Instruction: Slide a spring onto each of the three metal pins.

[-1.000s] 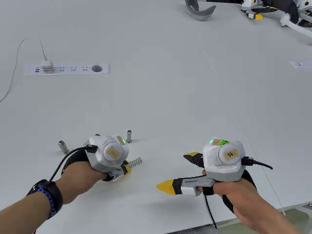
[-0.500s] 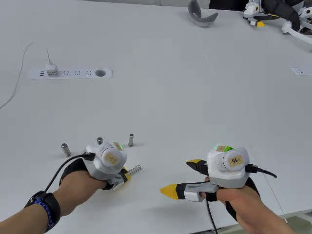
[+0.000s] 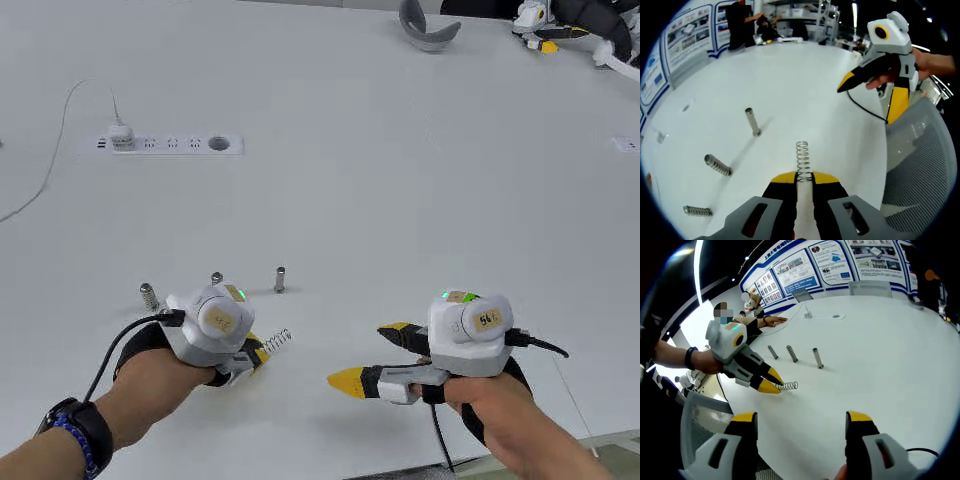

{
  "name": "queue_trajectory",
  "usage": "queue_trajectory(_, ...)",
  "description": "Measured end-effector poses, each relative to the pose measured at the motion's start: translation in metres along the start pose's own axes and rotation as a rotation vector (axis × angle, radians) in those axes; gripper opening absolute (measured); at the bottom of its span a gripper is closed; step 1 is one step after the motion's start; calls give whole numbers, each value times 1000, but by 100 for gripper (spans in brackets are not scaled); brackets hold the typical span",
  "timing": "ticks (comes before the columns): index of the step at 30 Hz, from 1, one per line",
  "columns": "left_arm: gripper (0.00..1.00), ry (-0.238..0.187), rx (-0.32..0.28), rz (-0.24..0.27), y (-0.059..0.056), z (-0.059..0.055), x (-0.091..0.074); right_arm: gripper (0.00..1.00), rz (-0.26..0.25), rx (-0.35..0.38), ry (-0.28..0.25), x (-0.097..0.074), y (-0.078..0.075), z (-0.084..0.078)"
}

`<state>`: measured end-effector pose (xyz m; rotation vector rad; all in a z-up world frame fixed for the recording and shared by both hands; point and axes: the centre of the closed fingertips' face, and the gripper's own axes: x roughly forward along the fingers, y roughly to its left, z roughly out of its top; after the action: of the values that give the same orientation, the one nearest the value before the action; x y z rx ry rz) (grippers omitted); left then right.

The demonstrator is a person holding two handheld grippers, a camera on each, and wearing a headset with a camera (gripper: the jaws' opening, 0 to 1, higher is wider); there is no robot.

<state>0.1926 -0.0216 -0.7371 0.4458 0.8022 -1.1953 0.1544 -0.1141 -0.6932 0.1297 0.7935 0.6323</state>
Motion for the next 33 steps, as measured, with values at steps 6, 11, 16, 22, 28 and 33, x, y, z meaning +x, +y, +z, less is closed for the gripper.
queue_trajectory(6,10,-19,11,2,-5,4,-8,70,17,2,-12,2,3,5)
queue_trajectory(11,10,-32,32,2,-10,9,-19,68,34,16,-23,4,6,7)
queue_trajectory(16,10,-43,56,-3,-16,13,-27,64,67,35,-40,7,15,10)
queue_trajectory(22,10,-56,79,-14,-25,19,-34,60,106,51,-53,11,24,15)
queue_trajectory(28,10,-68,107,-30,-38,23,-37,53,163,80,-62,13,37,17)
queue_trajectory(33,10,-78,122,-44,-47,26,-39,47,199,105,-64,14,43,18)
